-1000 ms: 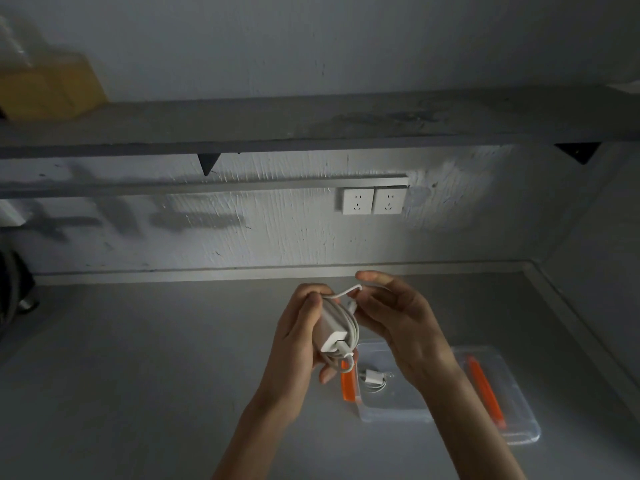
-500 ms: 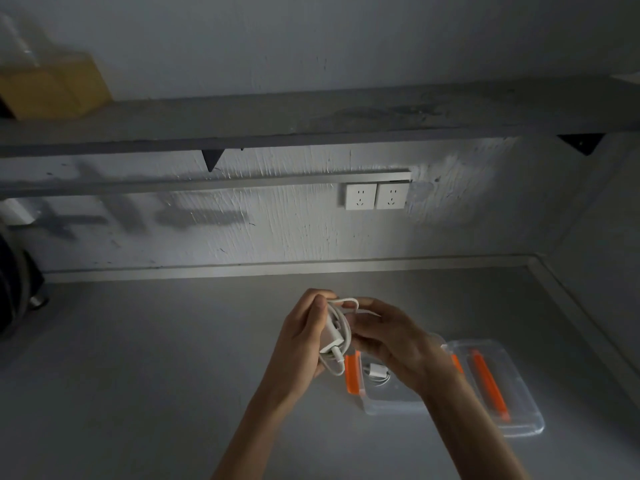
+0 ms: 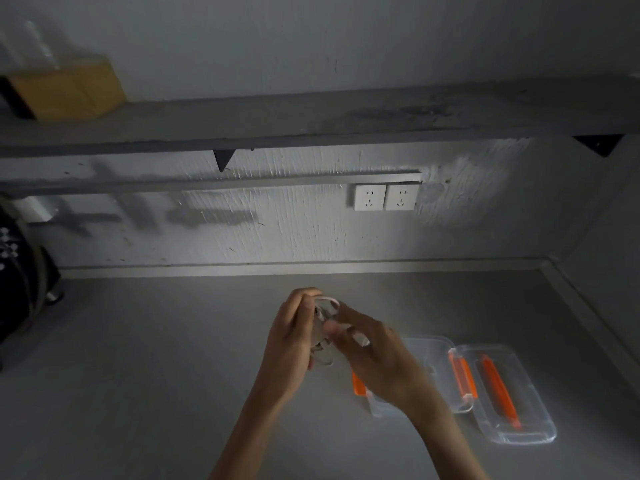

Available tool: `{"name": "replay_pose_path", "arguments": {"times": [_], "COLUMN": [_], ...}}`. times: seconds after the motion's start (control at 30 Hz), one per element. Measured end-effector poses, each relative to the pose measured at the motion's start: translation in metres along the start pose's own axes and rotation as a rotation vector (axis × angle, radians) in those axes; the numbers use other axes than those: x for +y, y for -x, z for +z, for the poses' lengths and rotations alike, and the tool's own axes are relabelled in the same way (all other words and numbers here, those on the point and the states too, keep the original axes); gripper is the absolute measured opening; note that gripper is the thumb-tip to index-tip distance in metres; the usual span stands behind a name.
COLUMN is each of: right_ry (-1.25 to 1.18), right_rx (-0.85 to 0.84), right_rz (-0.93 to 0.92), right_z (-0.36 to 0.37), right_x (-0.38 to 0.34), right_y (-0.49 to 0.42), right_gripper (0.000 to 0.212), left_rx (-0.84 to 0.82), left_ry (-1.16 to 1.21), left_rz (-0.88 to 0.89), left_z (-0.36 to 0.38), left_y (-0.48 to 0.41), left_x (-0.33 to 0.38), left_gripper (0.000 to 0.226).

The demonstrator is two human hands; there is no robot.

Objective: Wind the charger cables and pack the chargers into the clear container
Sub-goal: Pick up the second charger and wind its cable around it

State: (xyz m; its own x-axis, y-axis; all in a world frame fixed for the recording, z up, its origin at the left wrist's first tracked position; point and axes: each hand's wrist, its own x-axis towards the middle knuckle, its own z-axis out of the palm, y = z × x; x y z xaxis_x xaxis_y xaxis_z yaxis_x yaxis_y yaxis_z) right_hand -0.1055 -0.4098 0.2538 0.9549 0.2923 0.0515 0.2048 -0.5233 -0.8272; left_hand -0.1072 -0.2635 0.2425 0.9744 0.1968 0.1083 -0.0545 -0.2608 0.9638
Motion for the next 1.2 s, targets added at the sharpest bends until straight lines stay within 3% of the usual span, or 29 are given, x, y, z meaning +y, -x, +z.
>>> {"name": "replay_pose_path", "arguments": {"times": [0.07,0.13,0.3,0.6,0.83,1.0,1.1,1.2], "right_ry": [0.019,-0.098,-0.664,-0.775,-0.595,-0.569,-0.408,-0.036], "right_rx": [0.199,0.364,0.043,-0.126,-0.245,-0.386,-0.286,-0.002], "right_rz": [0.038,0.059,0.234,0.368,0.367,0.333,0.274,0.115], "right_z": [0.008,0.016,0.017,0.012,0.009,0.000,0.000,0.007], "right_x": [-0.004,-0.009,-0.021,-0.015,-0.006,-0.001,0.001,0.006], "right_y": [0.002,0.001,-0.004,-0.003,-0.008,-0.007,-0.002,0.008], "right_gripper": [0.058,0.051,0.038,0.022,0.020,0.018,0.013,0.016], "left_rx": [0.030,0.083,0.053,0.047,0.112,0.097,0.117,0.094], "left_ry": [0.019,-0.004,-0.049,-0.094,-0.058,0.098,0.221,0.451], "left_rz": [0.018,0.100,0.349,0.480,0.399,0.214,0.118,-0.043], "left_z": [0.002,0.002,-0.003,-0.010,-0.013,-0.014,-0.016,-0.012], "left_y": [-0.001,0.000,0.008,0.007,0.002,0.000,-0.004,-0.004], "left_x": [0.000,0.002,0.002,-0.010,-0.011,-0.014,-0.012,-0.013], "left_gripper": [0.027,0.027,0.029,0.031,0.027,0.027,0.030,0.026]}}
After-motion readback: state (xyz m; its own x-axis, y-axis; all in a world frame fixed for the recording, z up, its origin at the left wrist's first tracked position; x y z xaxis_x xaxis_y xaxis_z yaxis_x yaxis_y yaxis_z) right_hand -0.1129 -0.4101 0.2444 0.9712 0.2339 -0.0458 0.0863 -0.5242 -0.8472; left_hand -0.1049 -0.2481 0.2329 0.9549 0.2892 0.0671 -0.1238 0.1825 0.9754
